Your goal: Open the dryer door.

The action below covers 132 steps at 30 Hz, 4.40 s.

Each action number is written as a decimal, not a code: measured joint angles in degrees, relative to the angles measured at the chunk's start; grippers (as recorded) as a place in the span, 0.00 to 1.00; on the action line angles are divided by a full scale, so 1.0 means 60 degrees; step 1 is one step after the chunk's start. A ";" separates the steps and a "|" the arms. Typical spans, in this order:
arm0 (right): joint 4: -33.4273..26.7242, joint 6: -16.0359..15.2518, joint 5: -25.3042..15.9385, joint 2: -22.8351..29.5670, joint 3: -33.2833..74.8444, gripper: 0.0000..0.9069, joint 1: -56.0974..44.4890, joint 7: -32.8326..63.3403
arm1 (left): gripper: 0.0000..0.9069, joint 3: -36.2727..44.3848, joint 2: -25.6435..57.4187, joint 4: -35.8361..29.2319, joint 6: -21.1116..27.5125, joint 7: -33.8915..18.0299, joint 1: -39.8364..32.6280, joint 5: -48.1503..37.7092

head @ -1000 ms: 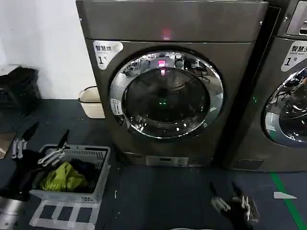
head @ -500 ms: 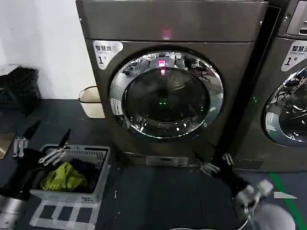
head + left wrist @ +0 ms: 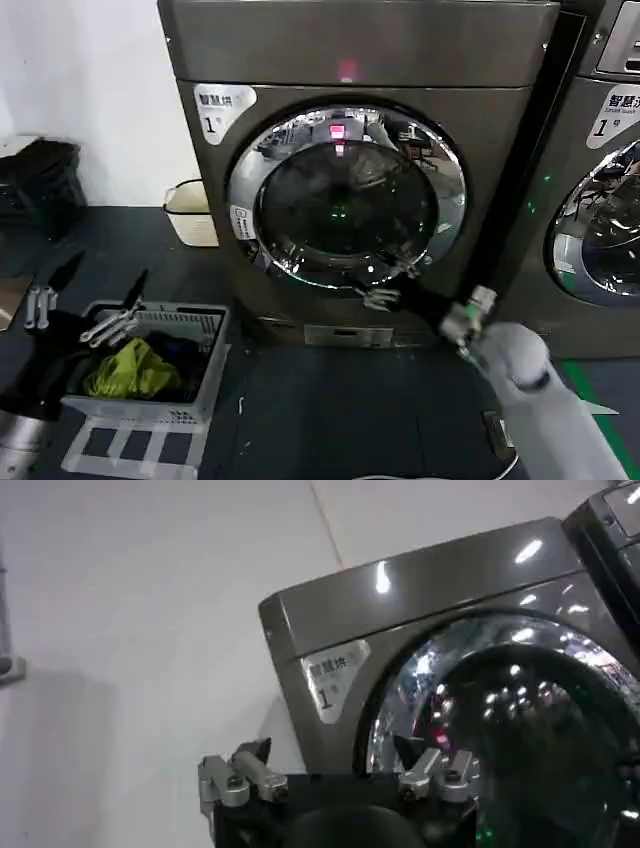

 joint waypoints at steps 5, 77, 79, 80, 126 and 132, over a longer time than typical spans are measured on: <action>-0.0809 0.0159 -0.0445 0.0565 -0.0624 1.00 0.0769 0.0024 | 1.00 0.0023 0.0011 0.0088 -0.0021 0.0022 -0.0014 -0.0001; -0.2946 0.0632 -0.0990 0.2233 -0.1611 1.00 0.2105 -0.4900 | 1.00 -0.0452 0.1928 0.2115 0.1877 0.1072 -0.1463 -0.2450; -0.2818 0.0633 -0.0982 0.2153 -0.1563 1.00 0.2018 -0.5132 | 1.00 -0.0396 0.2189 0.2425 0.1749 0.1175 -0.1610 -0.2624; -0.2763 0.0634 -0.0972 0.2123 -0.1531 1.00 0.1977 -0.5243 | 1.00 -0.0368 0.2298 0.2560 0.1732 0.1180 -0.1667 -0.2721; 0.0885 0.1552 0.0308 -0.0858 0.2029 1.00 -0.2445 -0.8110 | 1.00 0.8069 0.5535 0.5926 0.0429 0.1208 -0.7027 -0.5592; 0.0719 0.1555 0.0172 -0.1033 0.3692 1.00 -0.3181 -0.7663 | 1.00 0.8822 0.5302 0.5912 0.0456 0.1342 -0.7554 -0.5494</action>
